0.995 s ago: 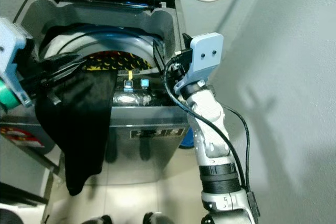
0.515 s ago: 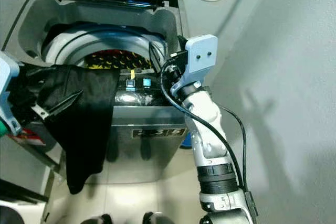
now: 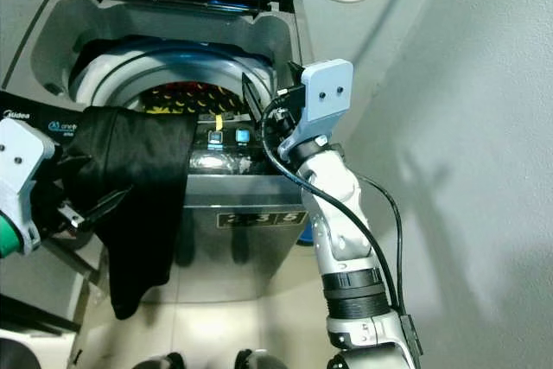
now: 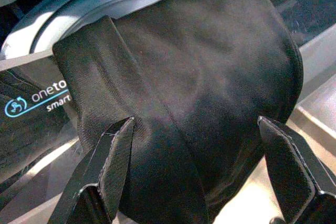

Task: Clothes washing

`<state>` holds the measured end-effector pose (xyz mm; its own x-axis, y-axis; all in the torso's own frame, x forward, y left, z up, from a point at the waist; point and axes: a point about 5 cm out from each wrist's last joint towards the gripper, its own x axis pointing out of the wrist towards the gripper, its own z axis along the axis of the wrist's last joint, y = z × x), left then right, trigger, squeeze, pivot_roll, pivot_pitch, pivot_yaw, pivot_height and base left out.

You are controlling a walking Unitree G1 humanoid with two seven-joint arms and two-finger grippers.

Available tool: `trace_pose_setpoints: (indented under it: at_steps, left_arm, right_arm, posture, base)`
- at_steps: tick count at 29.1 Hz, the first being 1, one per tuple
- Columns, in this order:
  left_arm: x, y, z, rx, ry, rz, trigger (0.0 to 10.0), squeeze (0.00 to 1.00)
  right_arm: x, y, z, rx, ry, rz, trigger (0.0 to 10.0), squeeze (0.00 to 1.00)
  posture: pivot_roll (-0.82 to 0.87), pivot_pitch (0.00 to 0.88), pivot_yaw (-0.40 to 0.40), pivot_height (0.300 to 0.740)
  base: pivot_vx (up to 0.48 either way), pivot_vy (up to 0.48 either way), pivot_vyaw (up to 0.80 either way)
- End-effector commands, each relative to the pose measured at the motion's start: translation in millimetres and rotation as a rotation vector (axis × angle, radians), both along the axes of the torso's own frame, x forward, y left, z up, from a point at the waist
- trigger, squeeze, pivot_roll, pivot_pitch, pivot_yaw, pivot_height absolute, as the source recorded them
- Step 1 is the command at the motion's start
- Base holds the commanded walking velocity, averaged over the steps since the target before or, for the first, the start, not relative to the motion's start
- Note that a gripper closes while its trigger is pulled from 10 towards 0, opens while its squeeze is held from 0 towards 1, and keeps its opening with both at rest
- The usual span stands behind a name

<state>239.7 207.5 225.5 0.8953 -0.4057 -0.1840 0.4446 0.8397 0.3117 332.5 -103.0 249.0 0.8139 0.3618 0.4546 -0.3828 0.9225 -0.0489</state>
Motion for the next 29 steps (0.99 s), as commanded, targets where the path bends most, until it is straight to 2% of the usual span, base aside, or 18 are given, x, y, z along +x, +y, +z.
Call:
trace_pose_setpoints:
  at_steps: [1, 6, 13, 14, 15, 16, 17, 29]
  left_arm:
    - [-0.7, -0.6, -12, 0.016, 0.068, 0.004, 10.0, 0.0]
    - [2.5, 1.4, -12, 0.056, 0.064, 0.003, 10.0, 0.0]
    - [3.2, 4.0, -14, 0.062, 0.076, 0.014, 10.0, 0.0]
    - [3.7, 5.0, -16, 0.065, 0.082, 0.02, 8.5, 0.0]
    - [3.7, 5.0, -16, 0.065, 0.082, 0.02, 8.5, 0.0]
    - [4.7, 6.7, -17, 0.073, 0.089, 0.037, 1.7, 0.0]
    - [5.6, 8.2, -19, 0.078, 0.094, 0.051, 0.0, 0.0]
    - [6.5, 9.7, -19, 0.073, 0.1, 0.069, 0.0, 0.0]
  right_arm:
    - [-1.0, 0.4, -1, 0.002, -0.005, 0.004, 10.0, 0.0]
    - [-0.2, 0.9, 0, 0.005, -0.008, 0.003, 10.0, 0.0]
    - [-0.4, 0.3, 0, 0.006, -0.007, 0.001, 10.0, 0.0]
    - [-0.5, 0.1, 0, 0.006, -0.007, -0.001, 10.0, 0.0]
    - [-0.5, 0.1, 0, 0.006, -0.007, -0.001, 10.0, 0.0]
    - [-0.6, -0.2, -1, 0.007, -0.006, -0.002, 10.0, 0.0]
    - [-0.7, -0.3, -1, 0.007, -0.005, -0.003, 10.0, 0.0]
    - [-0.9, -0.6, -1, 0.007, -0.004, -0.002, 10.0, 0.0]
  posture:
    - [0.1, 0.105, -0.028, 0.74]
    - [0.1, 0.102, -0.026, 0.74]
    - [0.1, 0.107, -0.023, 0.74]
    - [0.1, 0.107, -0.023, 0.74]
    - [0.1, 0.107, -0.023, 0.74]
    - [0.1, 0.11, -0.023, 0.74]
    - [0.1, 0.11, -0.023, 0.74]
    - [0.1, 0.117, -0.024, 0.74]
  base:
    - [0.0, 0.0, 0.0]
    - [0.0, 0.0, 0.0]
    - [0.0, 0.0, 0.0]
    - [0.0, 0.0, 0.0]
    - [0.0, 0.0, 0.0]
    - [0.0, 0.0, 0.0]
    - [0.0, 0.0, 0.0]
    - [0.0, 0.0, 0.0]
